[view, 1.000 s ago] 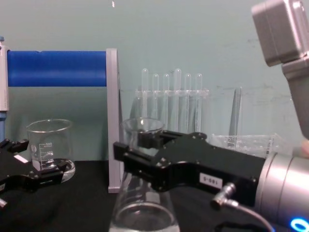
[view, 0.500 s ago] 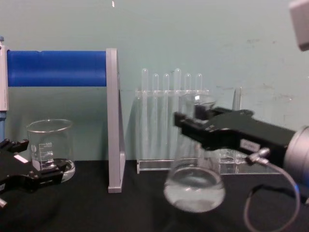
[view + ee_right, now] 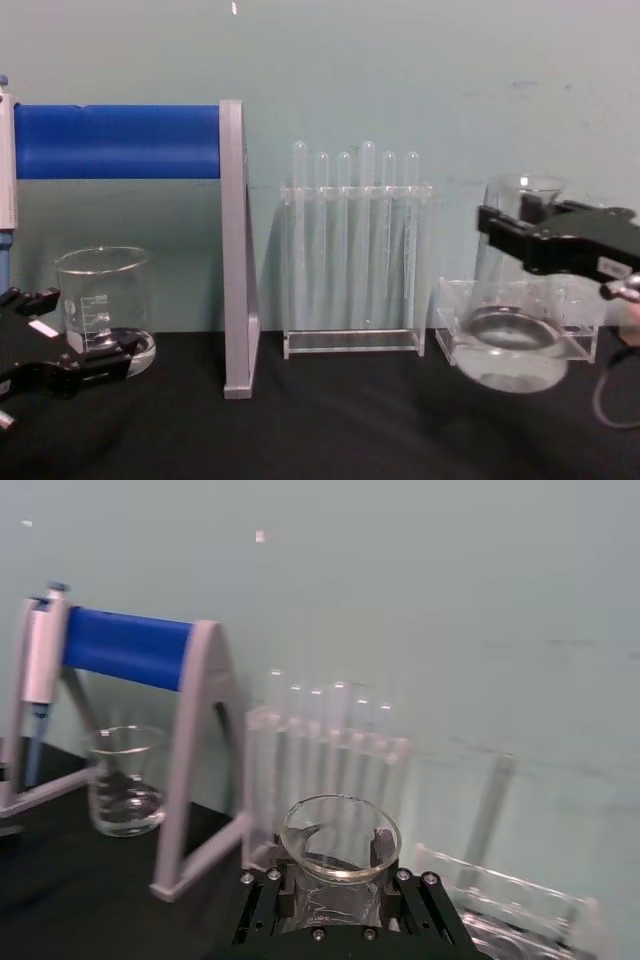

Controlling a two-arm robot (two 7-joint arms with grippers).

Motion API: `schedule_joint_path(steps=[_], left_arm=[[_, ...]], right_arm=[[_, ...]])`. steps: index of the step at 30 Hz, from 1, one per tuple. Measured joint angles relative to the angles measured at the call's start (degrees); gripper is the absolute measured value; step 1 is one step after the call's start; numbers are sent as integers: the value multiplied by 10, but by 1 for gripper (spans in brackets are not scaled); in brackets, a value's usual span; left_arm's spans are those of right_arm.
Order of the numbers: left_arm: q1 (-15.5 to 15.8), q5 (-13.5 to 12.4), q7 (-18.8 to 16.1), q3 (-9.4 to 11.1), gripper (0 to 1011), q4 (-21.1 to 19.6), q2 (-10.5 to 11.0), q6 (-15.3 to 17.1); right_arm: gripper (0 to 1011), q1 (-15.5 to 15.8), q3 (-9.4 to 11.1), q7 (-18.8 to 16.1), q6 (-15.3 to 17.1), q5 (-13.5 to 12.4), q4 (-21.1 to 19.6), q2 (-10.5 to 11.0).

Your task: Grasp the erlenmeyer flask with one hand, shake it three times, then place it back.

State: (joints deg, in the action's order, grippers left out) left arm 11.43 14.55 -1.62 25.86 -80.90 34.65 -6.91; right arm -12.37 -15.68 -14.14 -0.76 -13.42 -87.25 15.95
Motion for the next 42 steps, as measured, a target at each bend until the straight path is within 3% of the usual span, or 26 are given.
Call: schedule_joint_path(steps=[10, 17, 23, 42], left_arm=[[0, 0, 0, 0, 1001, 0, 0, 0], [0, 0, 0, 0, 1001, 0, 0, 0], [0, 0, 0, 0, 1001, 0, 0, 0], [0, 0, 0, 0, 1001, 0, 0, 0]], right_arm=[[457, 0, 34, 11, -1, 9, 11, -6], [457, 2, 37, 6, -1, 13, 10, -11], [457, 4, 28, -7, 1, 15, 6, -14], [457, 16, -32, -59, 3, 0, -24, -13]])
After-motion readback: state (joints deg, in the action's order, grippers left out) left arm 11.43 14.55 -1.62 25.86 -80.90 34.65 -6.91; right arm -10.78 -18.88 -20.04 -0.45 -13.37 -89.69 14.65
